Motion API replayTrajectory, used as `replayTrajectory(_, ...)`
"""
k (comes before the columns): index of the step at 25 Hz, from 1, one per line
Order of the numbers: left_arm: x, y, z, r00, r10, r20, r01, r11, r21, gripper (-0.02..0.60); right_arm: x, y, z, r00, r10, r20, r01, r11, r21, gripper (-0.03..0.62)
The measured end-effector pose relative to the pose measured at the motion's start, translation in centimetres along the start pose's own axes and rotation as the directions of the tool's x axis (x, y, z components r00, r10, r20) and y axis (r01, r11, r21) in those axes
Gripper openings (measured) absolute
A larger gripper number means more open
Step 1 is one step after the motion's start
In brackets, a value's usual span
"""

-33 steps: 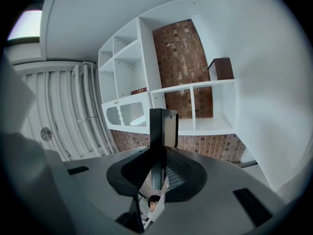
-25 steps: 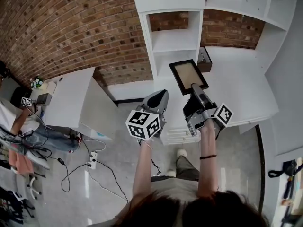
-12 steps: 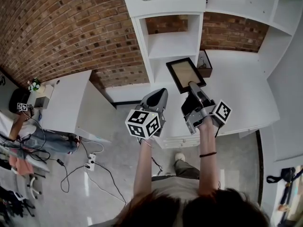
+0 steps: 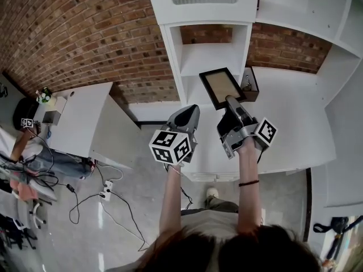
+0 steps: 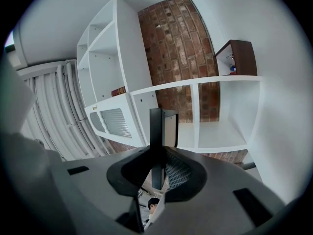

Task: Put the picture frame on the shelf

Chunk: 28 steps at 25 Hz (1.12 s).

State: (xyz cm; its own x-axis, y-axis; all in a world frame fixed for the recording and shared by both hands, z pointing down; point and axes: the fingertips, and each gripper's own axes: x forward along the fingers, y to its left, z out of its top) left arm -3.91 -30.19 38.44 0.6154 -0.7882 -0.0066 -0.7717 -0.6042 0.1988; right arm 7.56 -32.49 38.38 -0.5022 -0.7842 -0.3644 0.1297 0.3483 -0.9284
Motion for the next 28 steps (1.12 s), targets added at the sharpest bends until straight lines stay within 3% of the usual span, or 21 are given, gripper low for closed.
replayTrajectory(13, 3.8, 2.0, 0.2, 0.998, 0.061, 0.017, -0.061, 0.998, -0.018, 0.011, 4.3, -1.3, 2.6, 0.998, 0.006, -0.063, -0.004, 1.0, 0.02, 0.072)
replayTrajectory(28, 5.5, 3.0, 0.5, 0.997, 0.067, 0.032, -0.068, 0.998, 0.004, 0.011, 6.4, -2.4, 3.6, 0.997, 0.022, -0.076, -0.021, 1.0, 0.021, 0.072)
